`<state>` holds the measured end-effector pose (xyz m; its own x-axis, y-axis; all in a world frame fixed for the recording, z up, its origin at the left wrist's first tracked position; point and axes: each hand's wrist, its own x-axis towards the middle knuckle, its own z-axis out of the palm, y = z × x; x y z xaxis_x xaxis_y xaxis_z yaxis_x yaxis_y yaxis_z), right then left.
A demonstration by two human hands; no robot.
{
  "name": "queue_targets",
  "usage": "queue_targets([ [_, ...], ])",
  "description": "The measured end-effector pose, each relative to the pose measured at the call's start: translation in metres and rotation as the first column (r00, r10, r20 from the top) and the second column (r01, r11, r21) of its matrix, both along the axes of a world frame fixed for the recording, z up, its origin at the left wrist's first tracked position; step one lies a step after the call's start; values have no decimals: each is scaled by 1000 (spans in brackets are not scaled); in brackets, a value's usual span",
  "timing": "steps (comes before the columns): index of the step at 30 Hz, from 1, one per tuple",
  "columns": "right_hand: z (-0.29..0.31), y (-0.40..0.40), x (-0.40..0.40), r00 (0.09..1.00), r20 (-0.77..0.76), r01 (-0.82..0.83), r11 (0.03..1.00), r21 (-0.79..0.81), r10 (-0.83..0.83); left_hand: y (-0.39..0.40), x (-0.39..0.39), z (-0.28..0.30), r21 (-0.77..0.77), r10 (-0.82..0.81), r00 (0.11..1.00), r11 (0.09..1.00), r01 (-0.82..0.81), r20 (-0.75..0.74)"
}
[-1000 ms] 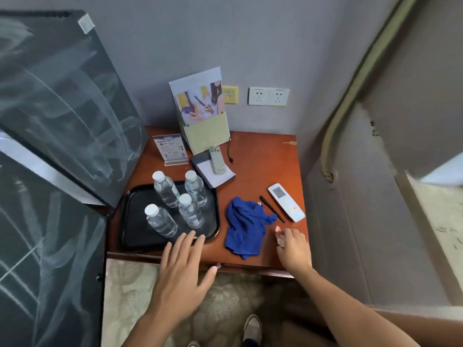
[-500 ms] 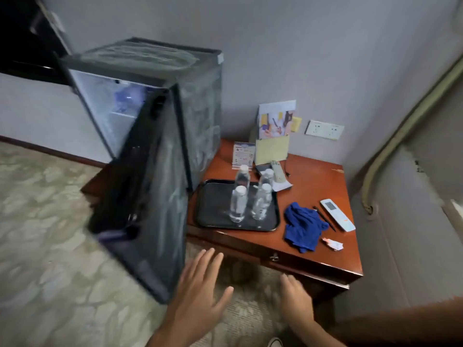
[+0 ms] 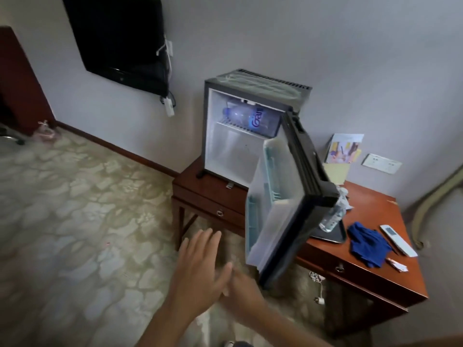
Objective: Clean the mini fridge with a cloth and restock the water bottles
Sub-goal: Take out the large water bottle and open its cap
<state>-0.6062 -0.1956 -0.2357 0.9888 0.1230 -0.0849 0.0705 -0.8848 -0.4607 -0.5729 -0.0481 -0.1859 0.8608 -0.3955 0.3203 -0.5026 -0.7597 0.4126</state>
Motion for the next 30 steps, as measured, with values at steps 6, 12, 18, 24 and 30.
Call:
queue_targets([
  [6,44,24,94,969,110,199,960,195,-223,51,58,-11,32,58,998,998,-58,-12],
  [12,52,19,218,842,105,451,796,403,-530,101,155,-24,73,94,995,993,-91,-40],
  [18,115,-12,386,718,249,577,756,309,-650,124,273,-1,165,80,996,984,-71,-47],
  [24,138,-55,500,761,290,641,741,-197,-581,103,359,25,220,-129,992,967,128,-7],
  [30,142,-94,559,730,230,657,569,-495,-644,96,464,40,199,-262,964,943,267,-53],
])
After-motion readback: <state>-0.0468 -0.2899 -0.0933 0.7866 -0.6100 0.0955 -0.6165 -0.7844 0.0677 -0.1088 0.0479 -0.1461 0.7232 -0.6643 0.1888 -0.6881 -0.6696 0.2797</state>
